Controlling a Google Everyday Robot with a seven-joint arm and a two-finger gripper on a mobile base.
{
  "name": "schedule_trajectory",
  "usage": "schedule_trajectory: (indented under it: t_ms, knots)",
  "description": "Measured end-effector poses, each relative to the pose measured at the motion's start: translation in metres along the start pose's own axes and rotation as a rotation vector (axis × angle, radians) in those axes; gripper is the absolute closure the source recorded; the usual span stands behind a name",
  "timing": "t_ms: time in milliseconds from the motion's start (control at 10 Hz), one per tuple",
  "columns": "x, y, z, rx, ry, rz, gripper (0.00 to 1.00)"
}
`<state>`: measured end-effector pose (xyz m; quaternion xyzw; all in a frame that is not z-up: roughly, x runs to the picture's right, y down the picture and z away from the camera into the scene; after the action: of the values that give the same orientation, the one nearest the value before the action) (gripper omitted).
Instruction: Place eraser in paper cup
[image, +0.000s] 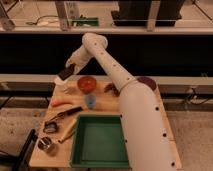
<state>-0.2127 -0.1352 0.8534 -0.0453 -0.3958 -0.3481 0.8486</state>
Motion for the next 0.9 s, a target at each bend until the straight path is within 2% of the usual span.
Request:
schedule_trajectory:
  t_ms: [100, 500, 700, 900]
  knots:
    - [-0.004, -0.005, 0.007, 0.005, -0.012, -0.017, 1.0]
    - [-0.007, -0.006, 0.022, 0.032, -0.019, -0.06, 1.0]
    - [-0.005, 0.001, 0.022, 0.038, 0.001, -0.083, 1.0]
    - [-0.013, 0.004, 0.029, 0.025, 0.011, -0.12, 1.0]
